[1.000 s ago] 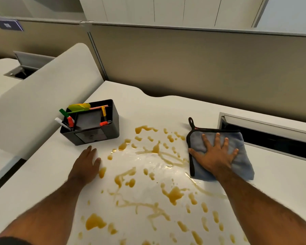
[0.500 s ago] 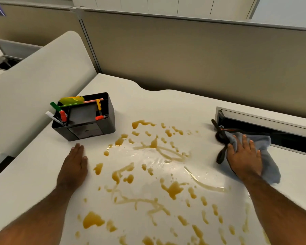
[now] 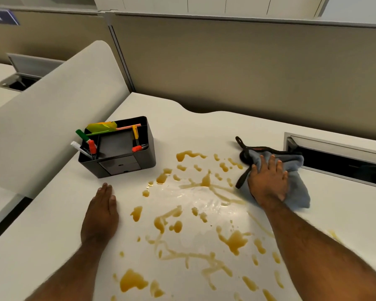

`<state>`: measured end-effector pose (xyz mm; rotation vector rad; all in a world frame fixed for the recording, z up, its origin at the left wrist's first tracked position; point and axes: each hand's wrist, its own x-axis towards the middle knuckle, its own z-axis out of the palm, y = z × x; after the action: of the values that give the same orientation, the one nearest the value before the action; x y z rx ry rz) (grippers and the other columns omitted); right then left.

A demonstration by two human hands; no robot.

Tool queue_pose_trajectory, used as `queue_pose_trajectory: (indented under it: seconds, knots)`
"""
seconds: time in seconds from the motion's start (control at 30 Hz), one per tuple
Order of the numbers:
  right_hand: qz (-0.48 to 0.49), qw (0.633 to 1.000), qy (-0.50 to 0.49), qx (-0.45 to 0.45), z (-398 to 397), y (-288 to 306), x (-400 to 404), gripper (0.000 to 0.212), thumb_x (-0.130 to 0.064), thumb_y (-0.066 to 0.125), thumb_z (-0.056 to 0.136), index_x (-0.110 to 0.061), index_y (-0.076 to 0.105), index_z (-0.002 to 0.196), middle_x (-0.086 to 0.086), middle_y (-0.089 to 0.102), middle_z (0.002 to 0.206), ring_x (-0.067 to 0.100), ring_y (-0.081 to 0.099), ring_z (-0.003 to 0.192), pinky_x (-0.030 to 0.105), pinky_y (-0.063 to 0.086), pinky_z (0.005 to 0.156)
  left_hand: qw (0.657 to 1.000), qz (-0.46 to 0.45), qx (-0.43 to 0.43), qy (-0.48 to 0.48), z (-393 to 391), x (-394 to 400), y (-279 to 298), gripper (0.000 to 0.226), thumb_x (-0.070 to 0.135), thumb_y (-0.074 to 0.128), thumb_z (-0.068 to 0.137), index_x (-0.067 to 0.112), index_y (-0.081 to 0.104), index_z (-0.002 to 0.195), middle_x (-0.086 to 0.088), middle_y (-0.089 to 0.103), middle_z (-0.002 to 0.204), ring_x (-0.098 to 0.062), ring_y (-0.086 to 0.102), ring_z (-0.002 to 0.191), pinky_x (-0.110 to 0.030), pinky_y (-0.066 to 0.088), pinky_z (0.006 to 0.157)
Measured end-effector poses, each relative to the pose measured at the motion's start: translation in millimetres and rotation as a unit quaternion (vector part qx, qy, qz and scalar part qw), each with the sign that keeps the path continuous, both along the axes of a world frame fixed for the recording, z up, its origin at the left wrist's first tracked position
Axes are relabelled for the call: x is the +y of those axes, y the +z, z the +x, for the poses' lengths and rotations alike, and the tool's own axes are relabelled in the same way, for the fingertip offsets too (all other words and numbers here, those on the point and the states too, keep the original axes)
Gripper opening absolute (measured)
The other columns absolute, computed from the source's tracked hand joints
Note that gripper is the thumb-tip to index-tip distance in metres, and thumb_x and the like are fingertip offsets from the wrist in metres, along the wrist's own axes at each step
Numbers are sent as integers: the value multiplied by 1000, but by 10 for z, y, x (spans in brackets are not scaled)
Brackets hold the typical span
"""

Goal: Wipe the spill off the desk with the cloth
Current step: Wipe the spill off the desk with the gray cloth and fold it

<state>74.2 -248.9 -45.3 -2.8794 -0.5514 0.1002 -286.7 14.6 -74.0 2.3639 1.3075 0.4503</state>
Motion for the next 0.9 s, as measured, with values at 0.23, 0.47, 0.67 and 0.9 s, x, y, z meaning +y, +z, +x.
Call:
queue_pose_trajectory:
  seconds: [0.23,0.47,0.67,0.9]
  knots:
    - [-15,995,101,-2,-33,50,628,55,-40,22,100,-21,15,151,10,19,159,31,17,145,48,13,119,999,24,40,-13,21,-19,39,61,42,20,95,13,33,147,-1,29,156,-15,21,146,-29,13,118]
    - [-26,986,166,-6,-190,82,1192,56,-44,19,100,-23,9,152,7,17,160,29,14,146,48,14,119,997,44,65,-16,19,39,-7,62,43,18,94,16,29,149,4,25,157,-11,17,146,-27,12,117]
    - [-33,953,300,9,-406,-23,1234,59,-51,17,99,-29,4,152,0,6,163,22,4,149,42,5,119,995,40,81,-28,12,72,23,63,44,16,94,16,24,150,4,20,159,-12,13,148,-29,10,119]
    - [-22,967,253,2,-373,-53,502,56,-45,22,100,-27,11,153,-1,12,162,21,9,148,41,11,120,993,35,103,-34,3,77,36,65,44,13,93,16,21,151,3,17,160,-14,11,148,-30,9,120]
